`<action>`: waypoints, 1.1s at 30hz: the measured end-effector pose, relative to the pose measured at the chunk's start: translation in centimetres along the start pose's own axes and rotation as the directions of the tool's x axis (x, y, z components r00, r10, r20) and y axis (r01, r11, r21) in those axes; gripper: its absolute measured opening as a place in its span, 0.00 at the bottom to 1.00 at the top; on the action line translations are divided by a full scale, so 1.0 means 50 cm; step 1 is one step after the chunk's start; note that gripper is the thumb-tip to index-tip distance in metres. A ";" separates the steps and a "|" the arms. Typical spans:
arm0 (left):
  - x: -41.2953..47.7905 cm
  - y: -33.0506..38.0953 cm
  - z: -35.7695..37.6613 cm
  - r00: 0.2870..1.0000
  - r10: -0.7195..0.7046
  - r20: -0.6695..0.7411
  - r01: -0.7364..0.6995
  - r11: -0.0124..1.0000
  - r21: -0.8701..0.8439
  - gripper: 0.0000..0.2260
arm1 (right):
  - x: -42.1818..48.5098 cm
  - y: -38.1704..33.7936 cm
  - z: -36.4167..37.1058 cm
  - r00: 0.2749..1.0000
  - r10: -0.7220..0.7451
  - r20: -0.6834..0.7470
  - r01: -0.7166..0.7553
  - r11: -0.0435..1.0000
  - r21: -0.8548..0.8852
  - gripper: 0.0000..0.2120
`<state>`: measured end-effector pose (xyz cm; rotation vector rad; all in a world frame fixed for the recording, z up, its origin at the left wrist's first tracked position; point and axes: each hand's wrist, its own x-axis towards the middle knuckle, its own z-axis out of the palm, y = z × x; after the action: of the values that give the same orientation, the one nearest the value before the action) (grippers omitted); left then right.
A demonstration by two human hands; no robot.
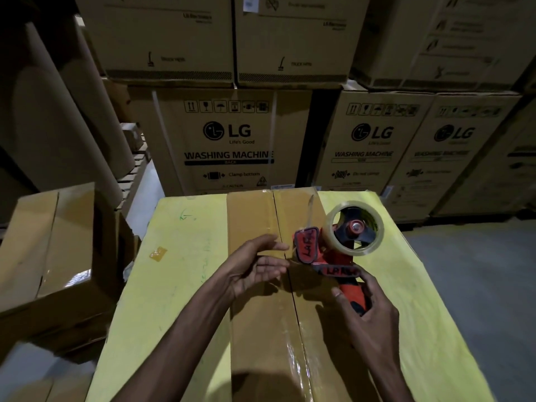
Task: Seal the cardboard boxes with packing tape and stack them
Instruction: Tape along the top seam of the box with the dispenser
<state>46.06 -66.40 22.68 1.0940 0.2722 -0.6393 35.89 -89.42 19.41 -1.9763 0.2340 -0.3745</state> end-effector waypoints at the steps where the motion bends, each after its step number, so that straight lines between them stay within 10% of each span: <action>1: 0.001 0.000 0.002 1.000 -0.012 0.001 0.012 1.000 0.015 0.17 | -0.002 -0.001 0.001 1.000 -0.009 -0.006 0.009 1.000 -0.001 0.29; 26: 0.018 -0.036 -0.081 0.994 -0.058 0.092 0.059 0.998 -0.005 0.02 | -0.065 -0.024 0.047 0.995 -0.043 -0.085 0.039 0.998 -0.047 0.32; 33: 0.050 0.020 -0.110 0.975 -0.117 0.191 0.073 0.972 0.226 0.25 | -0.038 -0.035 0.079 0.995 -0.034 -0.095 0.026 0.996 -0.085 0.34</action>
<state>49.19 -62.09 19.67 1.2194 0.0788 -0.8766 35.55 -84.72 19.16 -2.0482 0.2855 -0.4868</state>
